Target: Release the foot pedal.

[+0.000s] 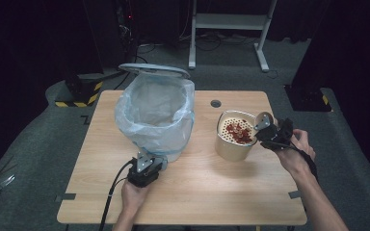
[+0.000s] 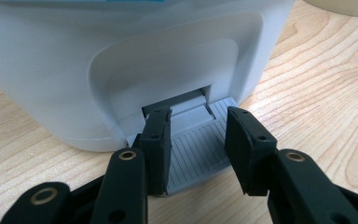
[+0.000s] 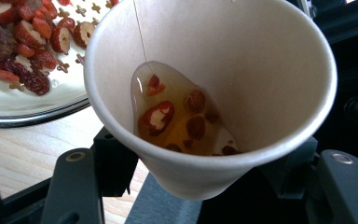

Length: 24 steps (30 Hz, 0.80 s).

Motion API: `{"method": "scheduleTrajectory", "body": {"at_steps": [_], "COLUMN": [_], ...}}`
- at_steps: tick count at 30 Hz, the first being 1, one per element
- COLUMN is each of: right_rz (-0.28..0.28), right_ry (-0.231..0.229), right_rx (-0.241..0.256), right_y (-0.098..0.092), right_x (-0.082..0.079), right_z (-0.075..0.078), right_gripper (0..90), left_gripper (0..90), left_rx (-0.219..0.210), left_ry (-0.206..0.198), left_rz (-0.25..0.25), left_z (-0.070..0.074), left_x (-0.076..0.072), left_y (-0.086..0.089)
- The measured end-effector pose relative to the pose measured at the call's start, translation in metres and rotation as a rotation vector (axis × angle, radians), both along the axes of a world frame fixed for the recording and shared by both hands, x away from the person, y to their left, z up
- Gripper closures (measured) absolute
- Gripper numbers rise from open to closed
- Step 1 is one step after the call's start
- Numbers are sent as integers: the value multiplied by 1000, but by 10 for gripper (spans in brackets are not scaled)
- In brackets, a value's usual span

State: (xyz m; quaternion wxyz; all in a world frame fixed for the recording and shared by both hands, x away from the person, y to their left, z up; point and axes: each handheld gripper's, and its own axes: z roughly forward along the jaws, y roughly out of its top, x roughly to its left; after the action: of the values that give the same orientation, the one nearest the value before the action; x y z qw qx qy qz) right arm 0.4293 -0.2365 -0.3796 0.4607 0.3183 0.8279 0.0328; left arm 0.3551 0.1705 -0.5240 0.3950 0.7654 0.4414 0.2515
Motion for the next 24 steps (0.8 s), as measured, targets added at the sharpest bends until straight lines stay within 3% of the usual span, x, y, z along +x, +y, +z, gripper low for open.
{"method": "scheduleTrajectory", "body": {"at_steps": [15,24], "right_rz": [28,37], "right_ry": [-17,-14], "right_rx": [-207,-253], "right_y": [14,19], "right_x": [1,1], "right_z": [-4,-8], "right_gripper": [363,363], "left_gripper": [608,608], "left_rx": [-2,-3], "left_ry": [0,0], "left_rz": [0,0], "left_z": [0,0], "left_x": [0,0], "left_y": [0,0]}}
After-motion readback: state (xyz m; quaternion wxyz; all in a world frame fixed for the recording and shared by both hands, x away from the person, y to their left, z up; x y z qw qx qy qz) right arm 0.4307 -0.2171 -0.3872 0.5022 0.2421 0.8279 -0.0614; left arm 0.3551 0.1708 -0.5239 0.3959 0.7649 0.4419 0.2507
